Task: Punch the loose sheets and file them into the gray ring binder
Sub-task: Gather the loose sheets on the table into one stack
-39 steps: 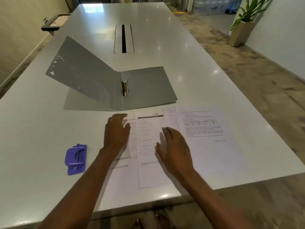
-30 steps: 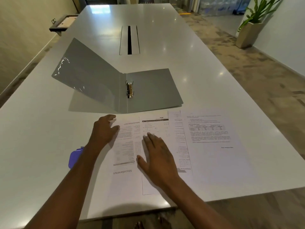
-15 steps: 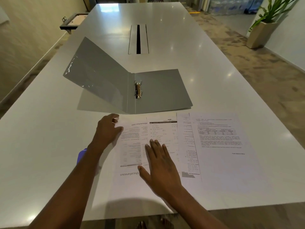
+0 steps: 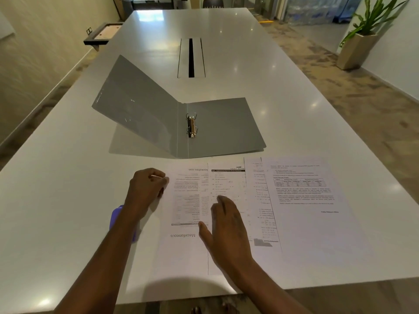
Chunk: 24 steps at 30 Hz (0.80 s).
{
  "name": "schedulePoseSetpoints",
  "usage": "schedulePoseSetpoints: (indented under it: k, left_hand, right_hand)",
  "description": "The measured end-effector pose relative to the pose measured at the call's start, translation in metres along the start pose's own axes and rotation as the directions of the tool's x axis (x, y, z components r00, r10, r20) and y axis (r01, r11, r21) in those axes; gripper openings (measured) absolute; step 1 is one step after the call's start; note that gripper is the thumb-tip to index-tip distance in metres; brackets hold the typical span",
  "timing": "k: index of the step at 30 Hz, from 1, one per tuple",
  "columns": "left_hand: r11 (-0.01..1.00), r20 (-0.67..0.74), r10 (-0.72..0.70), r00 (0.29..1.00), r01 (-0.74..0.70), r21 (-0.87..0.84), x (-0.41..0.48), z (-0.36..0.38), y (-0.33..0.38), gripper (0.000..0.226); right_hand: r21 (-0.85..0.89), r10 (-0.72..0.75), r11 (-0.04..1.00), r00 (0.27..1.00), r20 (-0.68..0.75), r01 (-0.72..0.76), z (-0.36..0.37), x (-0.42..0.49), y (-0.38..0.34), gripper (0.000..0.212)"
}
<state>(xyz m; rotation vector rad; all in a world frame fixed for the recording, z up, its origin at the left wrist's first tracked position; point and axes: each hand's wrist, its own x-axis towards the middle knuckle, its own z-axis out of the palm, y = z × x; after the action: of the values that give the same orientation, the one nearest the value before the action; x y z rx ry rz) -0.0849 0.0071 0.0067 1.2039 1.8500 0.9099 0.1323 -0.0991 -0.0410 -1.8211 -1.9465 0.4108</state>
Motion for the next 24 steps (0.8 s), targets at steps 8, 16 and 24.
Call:
schedulePoseSetpoints:
  k: [8, 16, 24]
  left_hand:
    - [0.989, 0.084, -0.106, 0.991, 0.114, -0.092, -0.025, 0.013, -0.010, 0.006]
    - [0.939, 0.161, -0.150, 0.975, 0.192, -0.286, -0.041, 0.020, -0.006, 0.012]
    - [0.921, 0.194, -0.153, 0.969, 0.211, -0.327, -0.056, 0.028, -0.005, 0.019]
  right_hand:
    - [0.181, 0.052, 0.981, 0.996, 0.070, -0.064, -0.004, 0.002, -0.007, 0.047]
    - [-0.016, 0.053, 0.998, 0.999, -0.013, -0.053, -0.002, 0.002, -0.004, 0.063]
    - [-0.099, 0.098, 0.991, 0.987, 0.130, -0.085, -0.007, -0.008, 0.007, 0.085]
